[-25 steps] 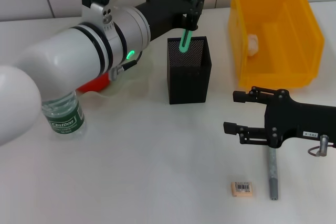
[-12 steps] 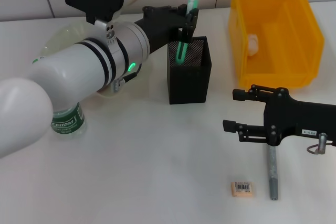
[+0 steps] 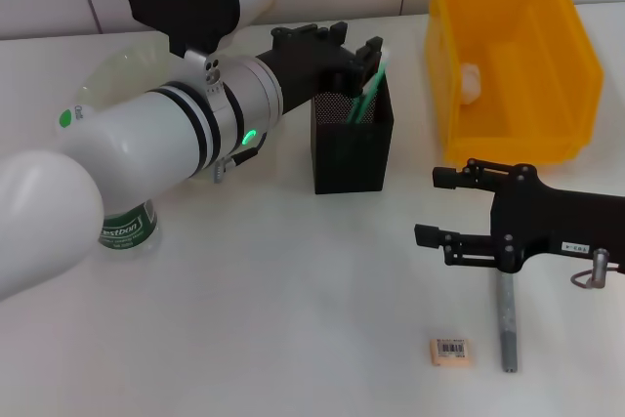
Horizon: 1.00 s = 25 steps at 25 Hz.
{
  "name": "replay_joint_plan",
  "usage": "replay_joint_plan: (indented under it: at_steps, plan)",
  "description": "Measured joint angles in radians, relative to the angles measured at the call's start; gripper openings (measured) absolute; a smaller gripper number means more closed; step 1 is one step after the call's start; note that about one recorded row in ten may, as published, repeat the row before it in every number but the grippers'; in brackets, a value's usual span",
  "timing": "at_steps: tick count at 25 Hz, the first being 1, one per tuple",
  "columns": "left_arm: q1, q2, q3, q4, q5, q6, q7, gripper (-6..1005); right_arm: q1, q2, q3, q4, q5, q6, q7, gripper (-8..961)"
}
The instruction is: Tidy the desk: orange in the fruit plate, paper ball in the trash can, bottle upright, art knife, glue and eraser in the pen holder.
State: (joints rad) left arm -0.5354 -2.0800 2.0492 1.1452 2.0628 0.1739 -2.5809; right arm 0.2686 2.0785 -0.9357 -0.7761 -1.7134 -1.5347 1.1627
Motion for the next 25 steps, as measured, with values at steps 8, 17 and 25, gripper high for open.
replay_joint_plan:
  at_steps: [8,17,25]
  plan:
    - [0.0,0.002,-0.01,0.018,0.005,0.042,0.015,585,-0.004,0.0,0.0,0.0,-0.004,-0.002,0.0,767]
    - [0.022,0.008,-0.049,0.166,-0.001,0.162,0.16,778,-0.009,0.0,0.0,0.011,-0.008,-0.005,0.002,767]
    - [0.055,0.009,-0.145,0.279,-0.003,0.325,0.214,789,-0.017,0.0,0.0,0.015,-0.008,-0.001,0.001,766]
